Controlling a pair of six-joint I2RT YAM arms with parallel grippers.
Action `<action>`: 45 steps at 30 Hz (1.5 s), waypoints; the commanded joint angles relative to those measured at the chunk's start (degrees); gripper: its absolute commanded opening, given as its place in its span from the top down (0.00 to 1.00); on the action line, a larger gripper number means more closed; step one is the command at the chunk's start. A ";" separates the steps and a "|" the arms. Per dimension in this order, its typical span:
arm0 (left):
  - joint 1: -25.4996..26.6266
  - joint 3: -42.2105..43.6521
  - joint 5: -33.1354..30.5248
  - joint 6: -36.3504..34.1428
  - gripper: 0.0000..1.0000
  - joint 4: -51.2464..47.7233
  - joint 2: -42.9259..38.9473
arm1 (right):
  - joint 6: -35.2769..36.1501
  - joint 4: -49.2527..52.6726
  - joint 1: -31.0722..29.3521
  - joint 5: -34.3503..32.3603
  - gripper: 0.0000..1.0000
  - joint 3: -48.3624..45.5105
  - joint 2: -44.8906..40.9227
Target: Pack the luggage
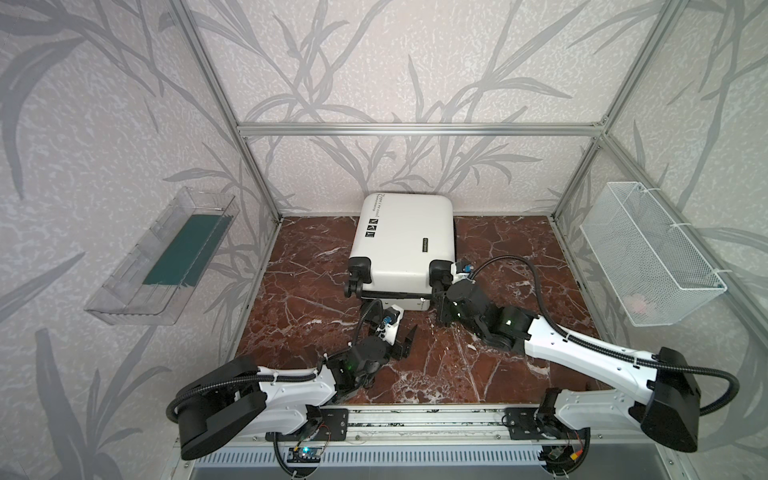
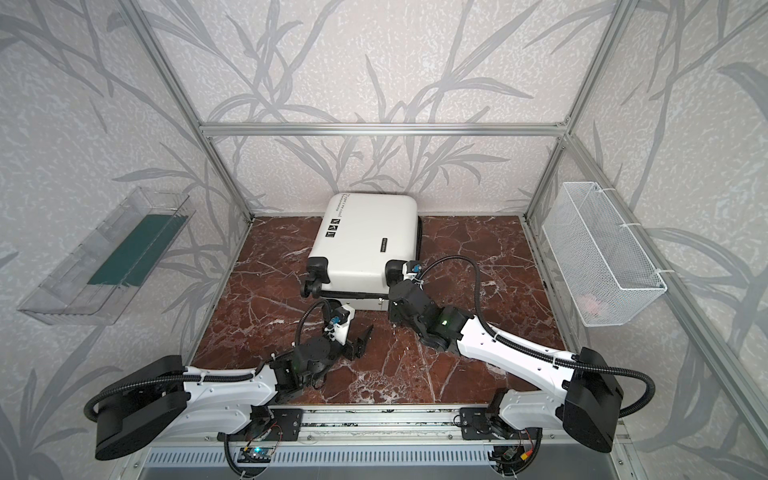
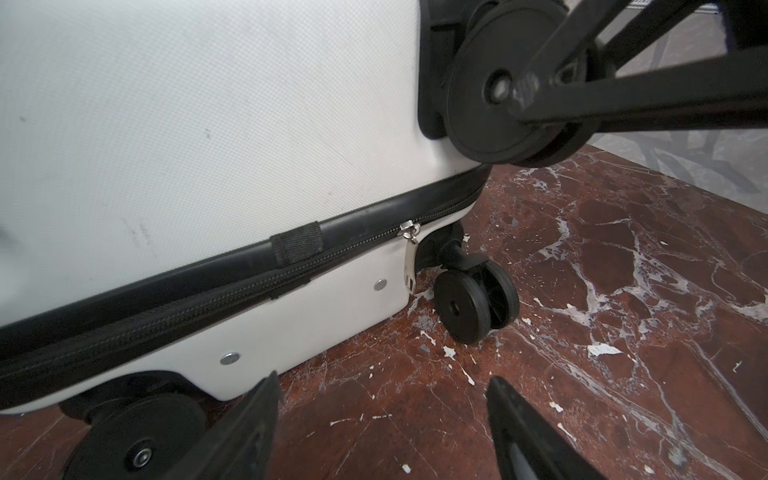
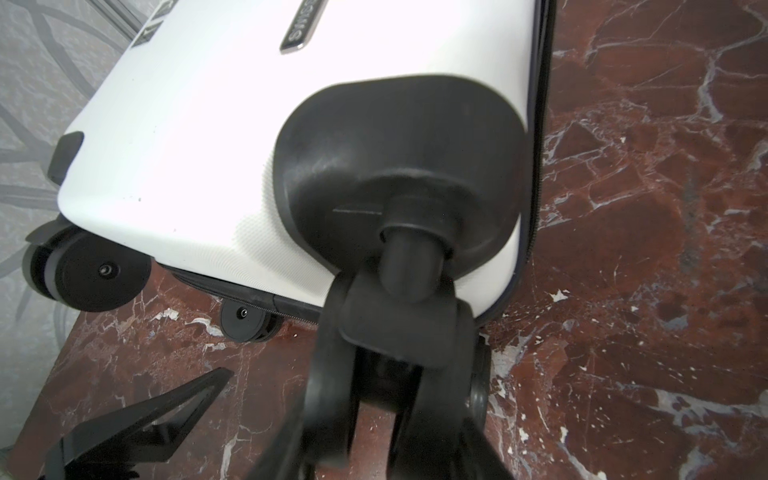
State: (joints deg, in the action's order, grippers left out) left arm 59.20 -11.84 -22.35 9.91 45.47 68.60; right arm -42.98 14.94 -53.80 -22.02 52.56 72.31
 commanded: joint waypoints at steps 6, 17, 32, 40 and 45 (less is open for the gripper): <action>0.21 0.72 0.02 0.47 0.20 2.36 0.66 | 0.00 -8.73 -0.12 4.75 0.71 -4.20 -4.16; 0.20 2.70 7.20 -7.18 0.23 26.94 15.95 | -1.28 -9.97 -0.21 10.46 0.80 -4.89 -5.60; 0.51 -7.13 -0.70 -8.74 0.32 35.66 31.10 | -1.32 -8.72 -0.25 10.51 0.82 -6.19 -8.32; 0.52 -10.69 -6.00 -6.71 0.41 35.72 35.56 | -1.12 -8.61 -0.24 10.86 0.83 -6.28 -8.18; 0.48 -11.31 -8.94 -5.69 0.53 35.72 36.89 | -1.05 -8.72 -0.18 11.12 0.83 -6.15 -7.55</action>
State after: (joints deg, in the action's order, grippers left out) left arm 59.53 -21.93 -28.14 3.66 78.96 104.47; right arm -46.96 8.21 -52.93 -14.41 46.11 66.26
